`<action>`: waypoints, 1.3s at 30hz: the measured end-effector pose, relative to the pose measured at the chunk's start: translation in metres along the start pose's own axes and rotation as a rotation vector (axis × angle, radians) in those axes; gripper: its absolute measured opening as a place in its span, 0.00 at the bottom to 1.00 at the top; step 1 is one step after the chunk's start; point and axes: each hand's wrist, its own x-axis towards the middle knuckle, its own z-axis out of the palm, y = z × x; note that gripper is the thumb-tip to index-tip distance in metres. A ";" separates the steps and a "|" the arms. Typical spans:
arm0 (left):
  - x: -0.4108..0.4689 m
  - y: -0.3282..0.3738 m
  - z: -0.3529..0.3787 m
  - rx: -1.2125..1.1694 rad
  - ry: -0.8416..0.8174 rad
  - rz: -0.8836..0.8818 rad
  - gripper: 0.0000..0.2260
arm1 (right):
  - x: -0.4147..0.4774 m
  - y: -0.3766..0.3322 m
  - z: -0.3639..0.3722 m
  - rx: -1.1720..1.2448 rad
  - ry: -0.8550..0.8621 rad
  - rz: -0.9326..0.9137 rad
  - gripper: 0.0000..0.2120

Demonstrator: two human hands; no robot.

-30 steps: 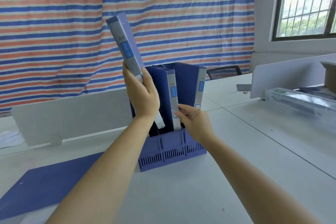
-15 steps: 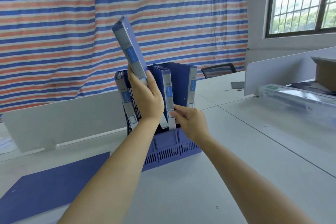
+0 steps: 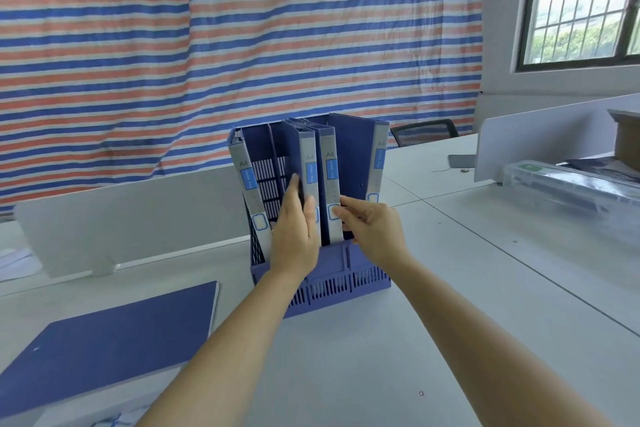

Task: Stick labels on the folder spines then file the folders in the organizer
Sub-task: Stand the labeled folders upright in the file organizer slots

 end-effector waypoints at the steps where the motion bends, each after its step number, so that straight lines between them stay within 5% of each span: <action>1: -0.002 -0.002 -0.001 0.023 -0.037 0.009 0.26 | -0.001 0.000 0.000 -0.002 0.000 0.002 0.17; 7: -0.018 -0.002 -0.028 0.066 -0.037 0.020 0.18 | -0.011 -0.007 0.003 -0.059 0.003 0.027 0.15; 13: -0.051 -0.013 -0.097 0.160 0.090 0.038 0.19 | -0.052 -0.027 0.023 -0.160 0.235 -0.003 0.06; 19: -0.100 -0.069 -0.182 0.462 -0.100 -0.021 0.19 | -0.102 -0.037 0.091 -0.181 -0.171 -0.089 0.05; 23: -0.132 -0.124 -0.230 0.685 -0.218 -0.355 0.16 | -0.129 -0.040 0.151 -0.339 -0.564 -0.122 0.17; 26: -0.154 -0.151 -0.252 0.847 -0.327 -0.631 0.16 | -0.148 -0.039 0.190 -0.374 -0.702 -0.196 0.29; 33: -0.157 -0.151 -0.251 0.699 -0.032 -0.387 0.17 | -0.146 -0.029 0.221 -0.385 -0.792 -0.236 0.29; 35: -0.157 -0.156 -0.248 0.638 0.067 -0.355 0.08 | -0.143 -0.027 0.221 -0.363 -0.779 -0.232 0.28; 39: -0.150 -0.156 -0.251 0.520 0.358 -0.488 0.23 | -0.138 -0.027 0.217 -0.221 -0.665 -0.179 0.21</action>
